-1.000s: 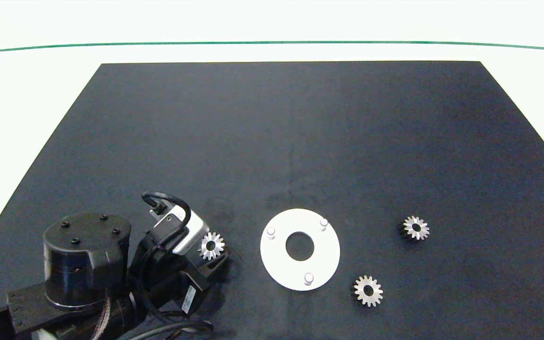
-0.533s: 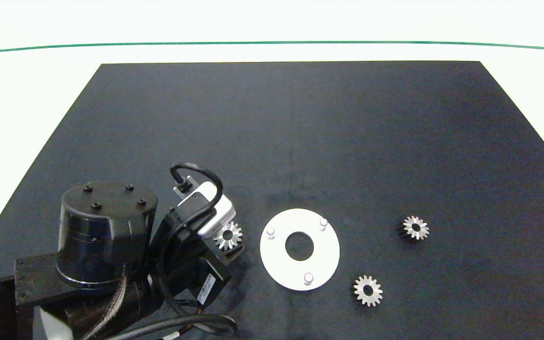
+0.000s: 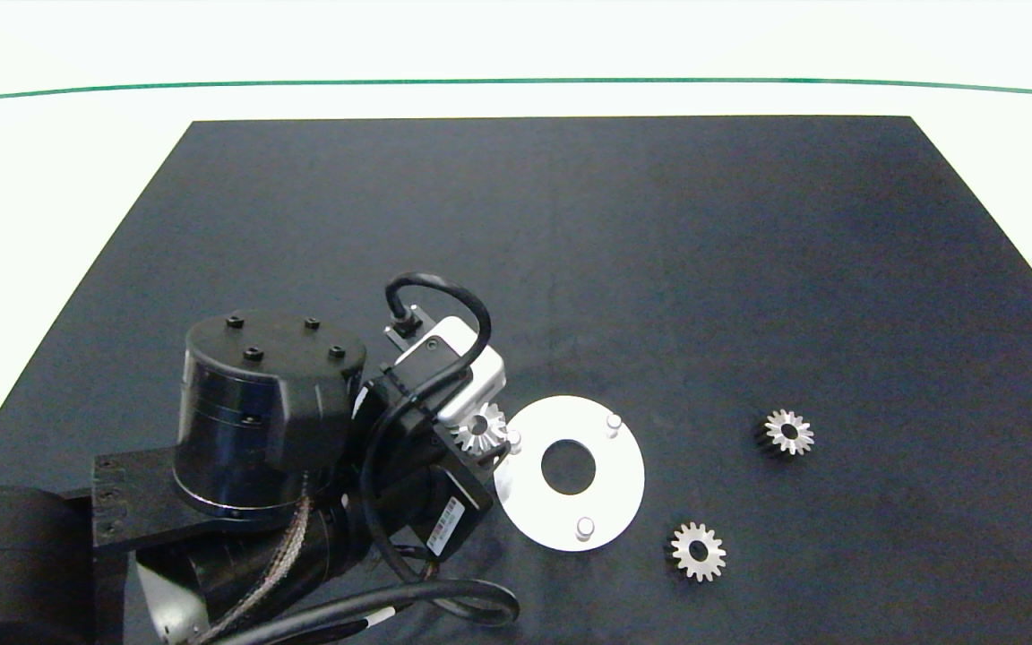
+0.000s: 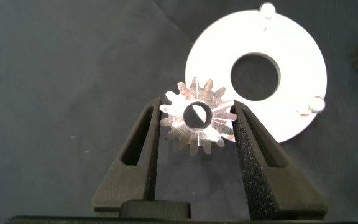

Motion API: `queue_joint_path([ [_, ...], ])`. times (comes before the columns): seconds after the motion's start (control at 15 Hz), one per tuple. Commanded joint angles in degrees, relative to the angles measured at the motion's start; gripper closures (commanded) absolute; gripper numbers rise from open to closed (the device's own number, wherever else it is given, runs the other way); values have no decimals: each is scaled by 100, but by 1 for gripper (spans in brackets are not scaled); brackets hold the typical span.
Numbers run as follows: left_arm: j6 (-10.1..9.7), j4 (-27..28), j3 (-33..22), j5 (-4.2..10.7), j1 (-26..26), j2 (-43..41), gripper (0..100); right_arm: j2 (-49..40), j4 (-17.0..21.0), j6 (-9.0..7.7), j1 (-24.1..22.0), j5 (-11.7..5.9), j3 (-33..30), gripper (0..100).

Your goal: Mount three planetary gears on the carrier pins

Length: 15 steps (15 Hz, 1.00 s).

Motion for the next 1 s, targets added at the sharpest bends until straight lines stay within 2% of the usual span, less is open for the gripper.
queue_joint_path([
  [0.07,-9,-23,-66,42,-153,328,99,-38,16,-15,2,-1,-36,0],
  [0.13,-9,-32,-101,94,-188,398,99,-38,16,-15,2,-1,-36,0],
  [1.0,17,-58,-330,94,-170,680,99,-73,24,-6,2,-1,-53,0],
])
